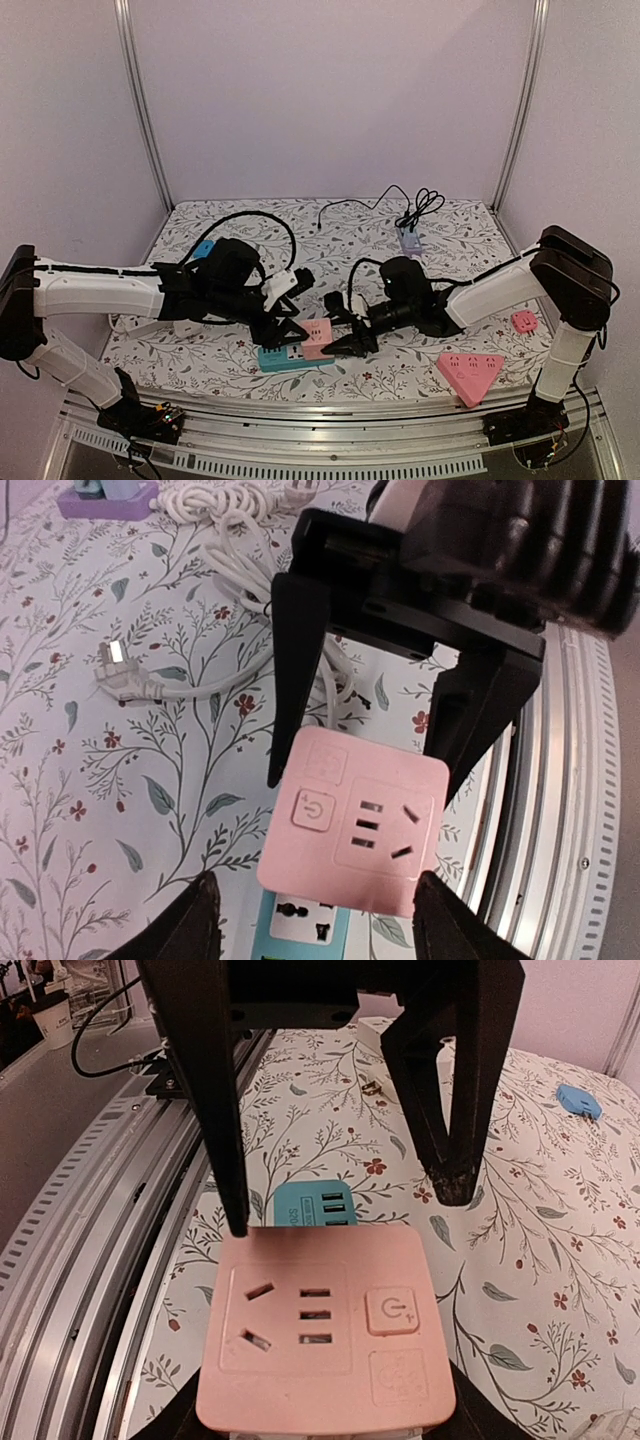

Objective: Insert the plug
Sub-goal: Insert the plug into the socket, then pick up the plug from the center of the board, then adjust the plug.

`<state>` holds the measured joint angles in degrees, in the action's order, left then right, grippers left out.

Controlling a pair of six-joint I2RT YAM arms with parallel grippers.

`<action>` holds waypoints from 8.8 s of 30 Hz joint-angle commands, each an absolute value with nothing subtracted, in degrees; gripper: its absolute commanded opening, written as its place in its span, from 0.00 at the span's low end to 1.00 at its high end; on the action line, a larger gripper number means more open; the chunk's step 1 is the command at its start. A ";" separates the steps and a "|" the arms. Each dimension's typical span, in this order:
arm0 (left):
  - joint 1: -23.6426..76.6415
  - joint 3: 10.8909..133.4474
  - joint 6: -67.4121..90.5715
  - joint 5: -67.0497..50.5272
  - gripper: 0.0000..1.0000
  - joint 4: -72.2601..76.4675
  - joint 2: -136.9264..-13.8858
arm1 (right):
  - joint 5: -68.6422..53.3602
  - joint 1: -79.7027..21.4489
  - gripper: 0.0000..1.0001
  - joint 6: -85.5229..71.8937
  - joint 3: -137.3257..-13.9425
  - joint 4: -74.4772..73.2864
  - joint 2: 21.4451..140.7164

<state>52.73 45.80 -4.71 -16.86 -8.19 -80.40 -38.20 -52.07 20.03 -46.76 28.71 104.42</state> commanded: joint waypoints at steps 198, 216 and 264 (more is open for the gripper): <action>50.27 42.90 8.62 28.72 0.97 -17.57 -55.20 | 6.11 12.80 0.41 24.23 -58.25 -50.20 98.98; 50.19 43.79 9.16 24.79 0.97 -16.40 -55.33 | 8.54 -11.40 0.18 17.35 -69.43 -42.27 73.32; 53.70 58.97 17.26 -2.94 0.88 -7.44 -65.26 | 25.16 -72.69 0.13 28.68 -73.55 9.32 92.46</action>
